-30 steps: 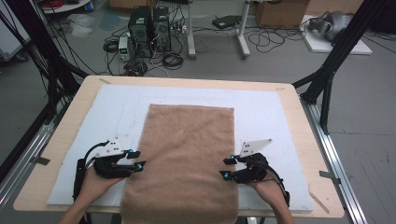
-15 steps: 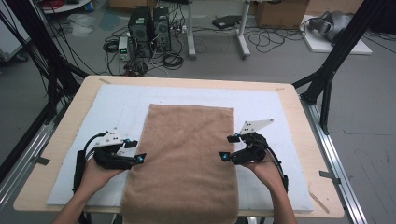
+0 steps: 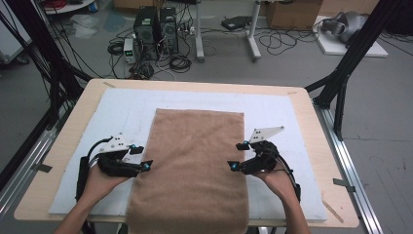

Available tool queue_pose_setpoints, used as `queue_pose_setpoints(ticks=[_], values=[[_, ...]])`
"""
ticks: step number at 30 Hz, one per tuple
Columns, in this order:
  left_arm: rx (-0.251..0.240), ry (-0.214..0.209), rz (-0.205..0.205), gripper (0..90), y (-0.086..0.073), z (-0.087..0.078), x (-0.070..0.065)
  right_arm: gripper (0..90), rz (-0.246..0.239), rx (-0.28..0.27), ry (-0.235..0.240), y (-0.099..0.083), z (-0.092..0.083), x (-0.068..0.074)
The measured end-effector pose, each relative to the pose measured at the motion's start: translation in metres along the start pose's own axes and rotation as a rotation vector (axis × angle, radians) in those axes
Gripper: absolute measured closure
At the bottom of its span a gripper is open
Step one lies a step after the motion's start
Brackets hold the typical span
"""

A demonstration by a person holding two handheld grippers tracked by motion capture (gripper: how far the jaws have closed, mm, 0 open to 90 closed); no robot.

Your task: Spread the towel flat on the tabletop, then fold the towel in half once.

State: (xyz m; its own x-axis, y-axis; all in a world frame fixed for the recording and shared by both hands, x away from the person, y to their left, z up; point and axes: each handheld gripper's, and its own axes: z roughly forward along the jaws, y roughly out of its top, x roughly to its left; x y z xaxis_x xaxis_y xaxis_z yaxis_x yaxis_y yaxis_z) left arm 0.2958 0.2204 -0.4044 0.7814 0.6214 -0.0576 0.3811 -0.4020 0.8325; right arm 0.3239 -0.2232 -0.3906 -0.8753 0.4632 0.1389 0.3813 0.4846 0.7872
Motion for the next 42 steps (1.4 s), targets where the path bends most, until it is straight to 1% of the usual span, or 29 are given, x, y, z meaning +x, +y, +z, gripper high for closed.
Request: queue_pose_setpoints(ticks=[1, 6, 8, 11, 13, 17, 19, 21, 22, 23, 25, 26, 27, 29, 31, 33, 36, 37, 39, 40, 41, 42], values=[[0.005, -0.002, 0.004, 35.6, 0.0, 0.001, 0.0, 22.5, -0.005, 0.002, -0.003, -0.001, 0.0, 0.0], [0.006, -0.005, -0.007, 35.6, 0.002, 0.003, 0.002, 22.5, 0.001, 0.0, -0.005, -0.003, -0.003, -0.001], [0.007, 0.003, -0.007, 35.7, 0.002, 0.004, 0.004, 22.5, 0.003, -0.003, -0.008, -0.003, -0.004, -0.002], [0.004, 0.013, -0.026, 35.7, 0.002, 0.004, 0.009, 22.5, 0.0, 0.003, -0.017, -0.003, -0.005, -0.004], [0.005, 0.021, -0.032, 35.7, 0.003, 0.004, 0.012, 22.5, 0.001, 0.005, -0.024, -0.002, -0.007, -0.005], [-0.009, 0.033, -0.036, 36.4, 0.01, 0.002, 0.014, 22.5, 0.006, -0.008, -0.029, 0.001, -0.011, -0.009], [-0.01, 0.039, -0.024, 36.5, 0.016, 0.002, 0.017, 22.4, -0.007, -0.006, -0.037, 0.005, -0.013, -0.012], [-0.008, 0.048, -0.015, 36.4, 0.025, 0.004, 0.022, 22.4, -0.007, -0.007, -0.049, 0.011, -0.015, -0.017], [-0.008, 0.051, -0.014, 36.3, 0.028, 0.005, 0.024, 22.4, -0.005, -0.014, -0.057, 0.015, -0.016, -0.022], [-0.009, 0.055, -0.017, 36.3, 0.033, 0.006, 0.027, 22.4, -0.006, -0.017, -0.059, 0.018, -0.017, -0.025], [-0.023, 0.047, -0.033, 36.1, 0.041, 0.009, 0.032, 22.0, -0.006, -0.021, -0.07, 0.026, -0.017, -0.031], [-0.024, 0.047, -0.024, 36.0, 0.045, 0.01, 0.032, 21.5, -0.003, -0.026, -0.081, 0.032, -0.018, -0.033], [-0.032, 0.045, -0.024, 36.0, 0.048, 0.011, 0.033, 21.6, -0.013, -0.03, -0.089, 0.037, -0.019, -0.033], [-0.045, 0.04, -0.035, 36.0, 0.052, 0.013, 0.036, 21.7, -0.038, -0.041, -0.113, 0.044, -0.02, -0.032], [-0.05, 0.038, -0.042, 36.1, 0.053, 0.014, 0.04, 21.7, -0.03, -0.032, -0.125, 0.048, -0.02, -0.034], [-0.067, 0.044, -0.048, 36.6, 0.054, 0.017, 0.045, 21.9, -0.019, -0.023, -0.139, 0.05, -0.018, -0.038], [-0.078, 0.085, -0.062, 37.9, 0.054, 0.024, 0.056, 22.7, 0.002, 0.004, -0.164, 0.048, -0.011, -0.05], [-0.063, 0.11, -0.053, 37.9, 0.055, 0.027, 0.06, 23.4, 0.009, 0.015, -0.167, 0.047, -0.008, -0.055], [-0.061, 0.135, -0.063, 37.8, 0.054, 0.036, 0.067, 23.7, 0.02, 0.039, -0.189, 0.045, 0.0, -0.065], [-0.057, 0.151, -0.061, 37.3, 0.053, 0.041, 0.069, 23.7, 0.031, 0.038, -0.186, 0.044, 0.005, -0.071], [-0.049, 0.151, -0.066, 37.3, 0.051, 0.046, 0.073, 23.7, 0.047, 0.043, -0.183, 0.042, 0.009, -0.076], [-0.038, 0.142, -0.079, 37.2, 0.048, 0.051, 0.077, 24.2, 0.047, 0.047, -0.192, 0.041, 0.013, -0.081]])
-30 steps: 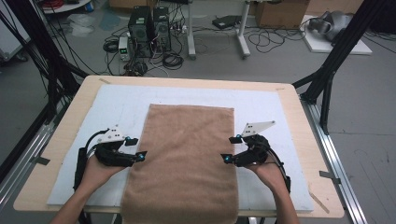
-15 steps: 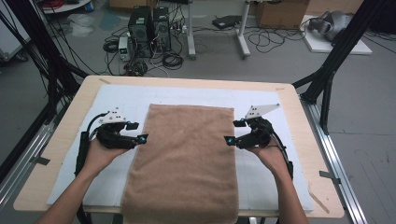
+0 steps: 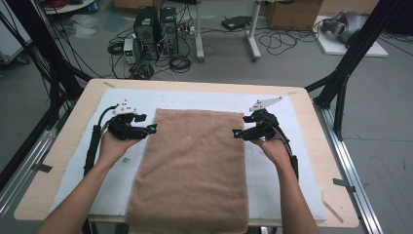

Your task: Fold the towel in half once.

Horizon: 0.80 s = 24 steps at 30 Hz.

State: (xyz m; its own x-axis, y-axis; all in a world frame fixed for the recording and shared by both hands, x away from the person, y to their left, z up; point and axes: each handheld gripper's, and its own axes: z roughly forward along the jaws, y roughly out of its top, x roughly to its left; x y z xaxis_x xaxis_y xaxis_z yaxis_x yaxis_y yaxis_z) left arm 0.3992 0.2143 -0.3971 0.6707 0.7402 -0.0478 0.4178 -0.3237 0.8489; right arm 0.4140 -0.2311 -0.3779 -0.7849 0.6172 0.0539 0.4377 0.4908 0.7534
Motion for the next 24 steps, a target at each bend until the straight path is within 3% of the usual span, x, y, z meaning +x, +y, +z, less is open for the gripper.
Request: queue_pose_setpoints(ticks=[3, 7, 11, 15, 18, 24], values=[[0.052, -0.003, -0.023, 38.2, -0.009, 0.017, 0.009, 25.7, 0.023, -0.005, -0.011, -0.004, 0.014, -0.011], [0.101, 0.025, -0.038, 40.1, -0.02, 0.036, 0.018, 28.3, 0.038, 0.018, -0.049, -0.011, 0.03, -0.02], [0.141, 0.01, -0.035, 41.4, -0.027, 0.049, 0.017, 34.7, 0.069, 0.059, -0.042, -0.018, 0.043, -0.025], [0.137, 0.047, -0.029, 44.2, -0.027, 0.051, 0.016, 40.7, 0.09, 0.098, -0.063, -0.023, 0.052, -0.029], [0.124, 0.071, -0.056, 47.0, -0.028, 0.052, 0.018, 44.1, 0.108, 0.114, -0.06, -0.024, 0.055, -0.029], [0.129, 0.08, -0.06, 59.0, -0.027, 0.051, 0.017, 52.2, 0.074, 0.142, -0.086, -0.023, 0.06, -0.024]])
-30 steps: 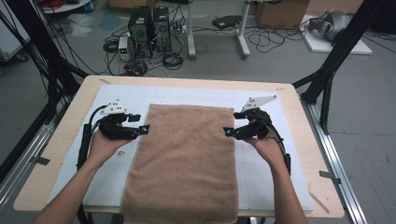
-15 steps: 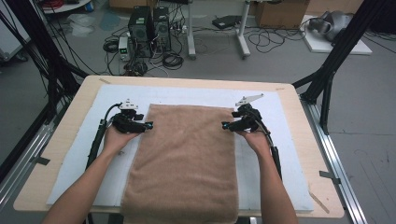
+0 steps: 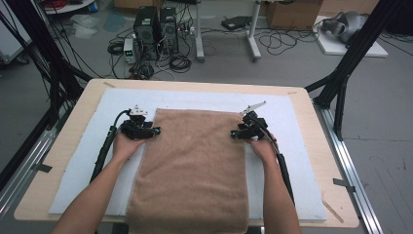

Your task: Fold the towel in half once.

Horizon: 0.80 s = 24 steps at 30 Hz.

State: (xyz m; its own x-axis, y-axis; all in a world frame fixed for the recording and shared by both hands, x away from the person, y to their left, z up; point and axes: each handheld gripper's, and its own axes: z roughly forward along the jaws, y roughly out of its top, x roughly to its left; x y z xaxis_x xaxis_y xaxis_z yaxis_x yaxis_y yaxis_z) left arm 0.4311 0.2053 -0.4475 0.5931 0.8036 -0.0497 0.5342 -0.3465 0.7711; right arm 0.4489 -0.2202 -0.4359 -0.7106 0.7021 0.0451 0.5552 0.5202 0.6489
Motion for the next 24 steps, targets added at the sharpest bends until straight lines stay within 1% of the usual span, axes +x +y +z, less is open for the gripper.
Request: queue_pose_setpoints(ticks=[2, 3, 5, 8, 10, 13, 15, 16, 18, 19, 20, 23, 24], values=[[-0.002, -0.005, 0.014, 66.7, 0.0, 0.0, -0.002, 58.1, 0.01, -0.003, 0.001, -0.001, 0.0, 0.0], [-0.001, -0.005, 0.014, 68.5, 0.001, 0.0, -0.003, 62.3, 0.017, -0.007, 0.008, -0.001, -0.001, 0.0], [0.009, -0.012, 0.006, 72.1, 0.002, 0.001, -0.003, 70.0, 0.028, 0.0, 0.011, 0.0, -0.001, 0.0], [0.011, -0.023, 0.01, 80.3, 0.003, 0.001, -0.005, 76.9, 0.068, -0.007, 0.022, -0.001, -0.001, -0.001], [0.01, -0.027, -0.006, 83.0, 0.003, 0.001, -0.005, 81.7, 0.079, -0.006, 0.044, -0.002, -0.001, -0.002], [0.013, -0.034, -0.029, 84.9, 0.003, -0.002, -0.001, 83.3, 0.07, -0.002, 0.055, -0.001, -0.002, 0.0], [0.012, -0.03, -0.031, 86.0, 0.004, -0.005, 0.0, 83.5, 0.085, -0.006, 0.071, -0.001, -0.005, -0.002], [0.008, -0.032, -0.034, 86.5, 0.004, -0.007, 0.002, 83.6, 0.084, -0.013, 0.076, -0.001, -0.008, -0.003], [-0.015, -0.044, -0.048, 86.6, 0.006, -0.013, 0.004, 83.6, 0.102, -0.045, 0.094, -0.001, -0.014, -0.006], [-0.027, -0.047, -0.055, 86.7, 0.007, -0.016, 0.005, 83.6, 0.111, -0.074, 0.106, -0.001, -0.018, -0.007], [-0.032, -0.05, -0.056, 86.8, 0.008, -0.018, 0.005, 83.7, 0.115, -0.089, 0.113, 0.0, -0.021, -0.007], [-0.038, -0.055, -0.049, 86.9, 0.009, -0.023, 0.005, 83.7, 0.085, -0.089, 0.115, 0.002, -0.027, -0.006], [-0.047, -0.058, -0.05, 86.9, 0.01, -0.024, 0.004, 83.7, 0.084, -0.09, 0.116, 0.002, -0.029, -0.006]])
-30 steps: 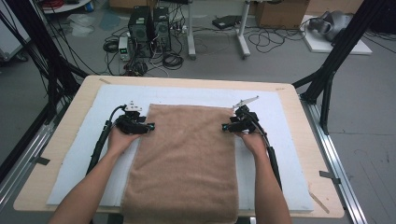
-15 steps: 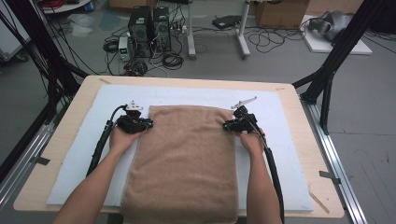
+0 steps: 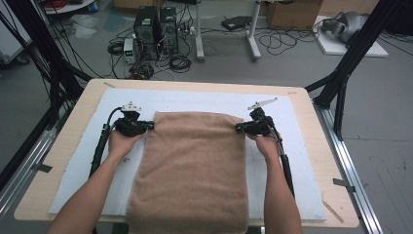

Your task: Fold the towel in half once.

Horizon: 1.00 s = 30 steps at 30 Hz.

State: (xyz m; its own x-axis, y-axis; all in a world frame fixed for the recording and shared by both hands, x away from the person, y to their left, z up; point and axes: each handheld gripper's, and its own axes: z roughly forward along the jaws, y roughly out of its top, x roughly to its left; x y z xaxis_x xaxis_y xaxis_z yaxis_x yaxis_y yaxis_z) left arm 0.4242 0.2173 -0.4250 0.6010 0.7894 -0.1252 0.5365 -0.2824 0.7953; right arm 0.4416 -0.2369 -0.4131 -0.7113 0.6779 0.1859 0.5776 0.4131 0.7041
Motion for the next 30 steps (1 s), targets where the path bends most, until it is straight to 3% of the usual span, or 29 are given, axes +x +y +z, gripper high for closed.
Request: queue_pose_setpoints(ticks=[8, 13, 16, 21, 26, 30], values=[[-0.025, -0.046, 0.036, 86.9, 0.005, -0.021, -0.005, 83.5, -0.041, 0.004, 0.028, 0.004, -0.015, 0.008], [-0.054, -0.082, 0.052, 86.9, 0.008, -0.04, -0.008, 83.6, -0.083, -0.052, 0.056, 0.005, -0.033, 0.02], [-0.088, -0.107, 0.056, 86.9, 0.006, -0.054, -0.014, 83.3, -0.091, -0.071, 0.108, 0.002, -0.044, 0.028], [-0.099, -0.157, 0.093, 87.0, -0.02, -0.077, -0.029, 82.9, -0.13, -0.068, 0.162, -0.016, -0.06, 0.047], [-0.072, -0.169, 0.159, 86.9, -0.054, -0.094, -0.05, 82.9, -0.175, -0.01, 0.197, -0.045, -0.06, 0.073], [-0.051, -0.182, 0.157, 86.9, -0.073, -0.098, -0.057, 82.9, -0.191, 0.034, 0.204, -0.066, -0.056, 0.09]])
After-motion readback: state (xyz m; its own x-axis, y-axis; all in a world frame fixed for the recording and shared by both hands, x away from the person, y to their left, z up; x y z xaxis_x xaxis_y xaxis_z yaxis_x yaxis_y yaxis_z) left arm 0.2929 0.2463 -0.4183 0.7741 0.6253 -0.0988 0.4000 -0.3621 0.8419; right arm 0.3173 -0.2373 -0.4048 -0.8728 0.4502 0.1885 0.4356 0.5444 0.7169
